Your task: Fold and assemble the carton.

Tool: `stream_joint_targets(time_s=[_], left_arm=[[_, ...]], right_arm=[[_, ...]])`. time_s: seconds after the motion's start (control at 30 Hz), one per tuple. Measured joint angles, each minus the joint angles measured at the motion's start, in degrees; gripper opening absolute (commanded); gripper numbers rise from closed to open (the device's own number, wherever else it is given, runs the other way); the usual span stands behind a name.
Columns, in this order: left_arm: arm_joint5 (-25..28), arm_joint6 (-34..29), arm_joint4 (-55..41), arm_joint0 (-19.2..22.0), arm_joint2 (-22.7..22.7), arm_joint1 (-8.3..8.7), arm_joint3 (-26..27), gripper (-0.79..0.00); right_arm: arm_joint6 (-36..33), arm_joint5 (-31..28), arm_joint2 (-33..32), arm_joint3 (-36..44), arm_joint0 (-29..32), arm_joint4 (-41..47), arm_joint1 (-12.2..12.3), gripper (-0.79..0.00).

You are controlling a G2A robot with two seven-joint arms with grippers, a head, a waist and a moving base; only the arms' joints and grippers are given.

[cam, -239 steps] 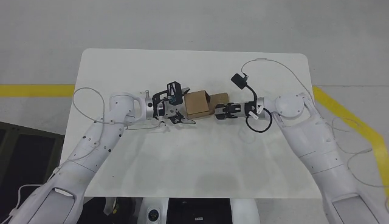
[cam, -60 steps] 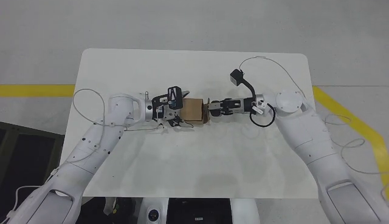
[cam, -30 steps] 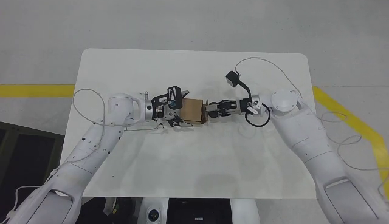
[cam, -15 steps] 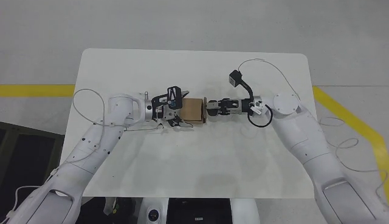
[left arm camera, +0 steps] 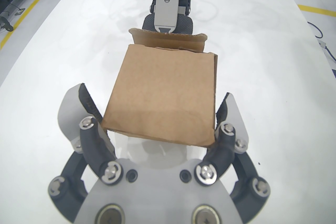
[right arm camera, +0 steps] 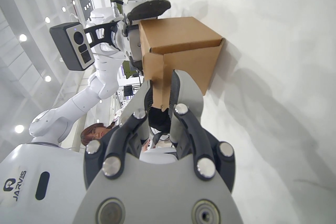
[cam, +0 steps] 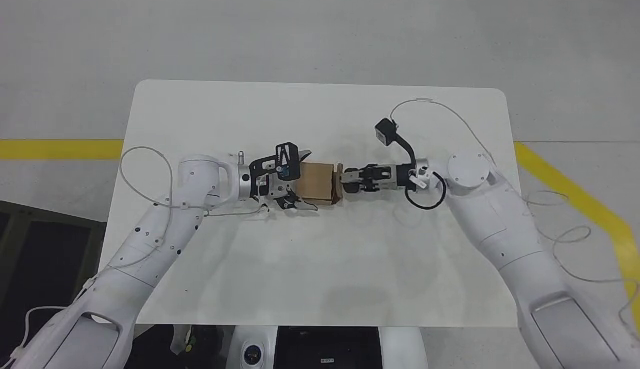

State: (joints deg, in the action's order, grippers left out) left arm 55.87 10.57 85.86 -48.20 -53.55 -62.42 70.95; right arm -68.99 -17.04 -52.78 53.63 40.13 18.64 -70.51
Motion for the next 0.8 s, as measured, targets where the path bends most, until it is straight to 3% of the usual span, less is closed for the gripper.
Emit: stream_joint_targets(time_s=[0.8], left_arm=[[0.07, 0.02, -0.06, -0.07, -0.01, 0.07, 0.1, 0.0]], right_arm=[[-0.67, 3.34, 0.42, 3.75, -0.7, -6.1, 0.55, -0.671]])
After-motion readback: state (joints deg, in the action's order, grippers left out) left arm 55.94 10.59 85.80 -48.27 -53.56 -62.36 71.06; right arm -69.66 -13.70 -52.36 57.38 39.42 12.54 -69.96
